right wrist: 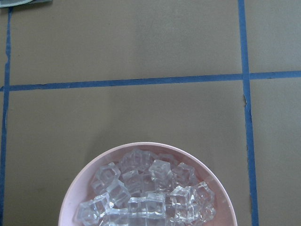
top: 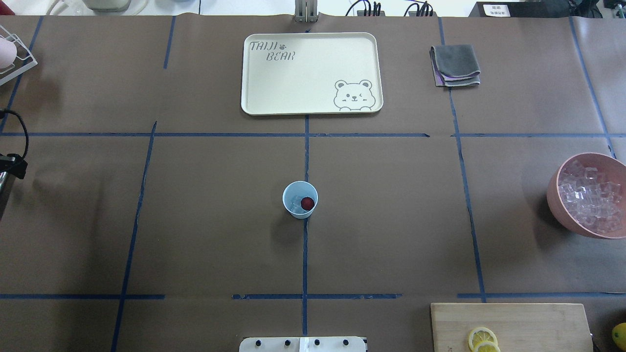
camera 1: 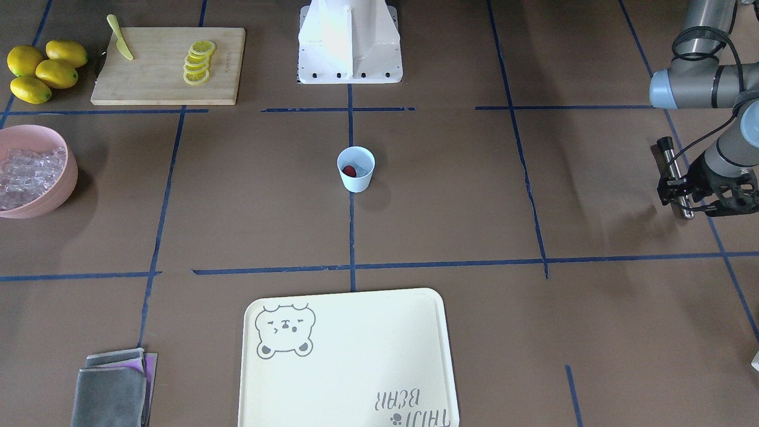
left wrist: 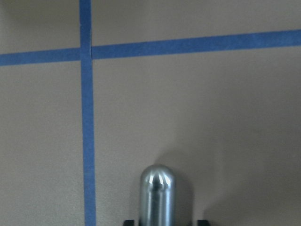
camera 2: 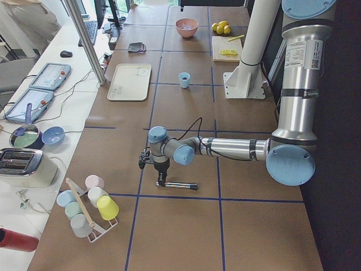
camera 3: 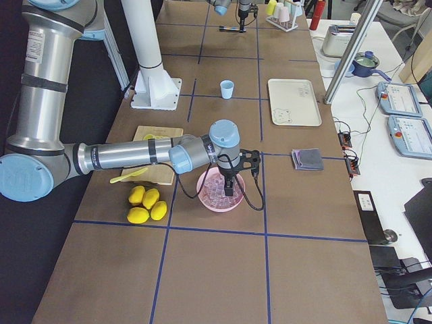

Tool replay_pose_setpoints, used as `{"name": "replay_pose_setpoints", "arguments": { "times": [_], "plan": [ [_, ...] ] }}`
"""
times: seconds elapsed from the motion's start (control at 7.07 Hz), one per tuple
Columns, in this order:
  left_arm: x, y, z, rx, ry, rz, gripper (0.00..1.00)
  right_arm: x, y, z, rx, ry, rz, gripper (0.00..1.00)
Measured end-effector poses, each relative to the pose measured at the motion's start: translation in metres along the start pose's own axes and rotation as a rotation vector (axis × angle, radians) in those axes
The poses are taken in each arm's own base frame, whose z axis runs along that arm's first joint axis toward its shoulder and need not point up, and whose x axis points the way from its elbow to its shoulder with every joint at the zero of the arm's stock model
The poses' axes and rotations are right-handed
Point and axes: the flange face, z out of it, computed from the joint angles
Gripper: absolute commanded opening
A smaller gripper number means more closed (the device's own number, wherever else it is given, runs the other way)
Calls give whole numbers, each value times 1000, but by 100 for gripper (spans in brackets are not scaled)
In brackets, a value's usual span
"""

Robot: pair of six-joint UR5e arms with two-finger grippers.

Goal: Mash ice and strawberries in cup

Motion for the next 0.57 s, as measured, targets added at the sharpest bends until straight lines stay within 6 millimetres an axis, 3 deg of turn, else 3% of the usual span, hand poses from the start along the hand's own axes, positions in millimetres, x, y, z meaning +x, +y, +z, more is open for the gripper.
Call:
{"name": "replay_pose_setpoints", "arguments": {
  "times": [0.28, 0.57],
  "plan": [
    [-21, -12, -76, 12, 42, 32, 100, 7, 1, -2, 1, 5, -1, 100],
    [-86, -20, -158, -6, 51, 87, 100, 35, 1, -13, -33, 40, -54, 100]
  ]
}}
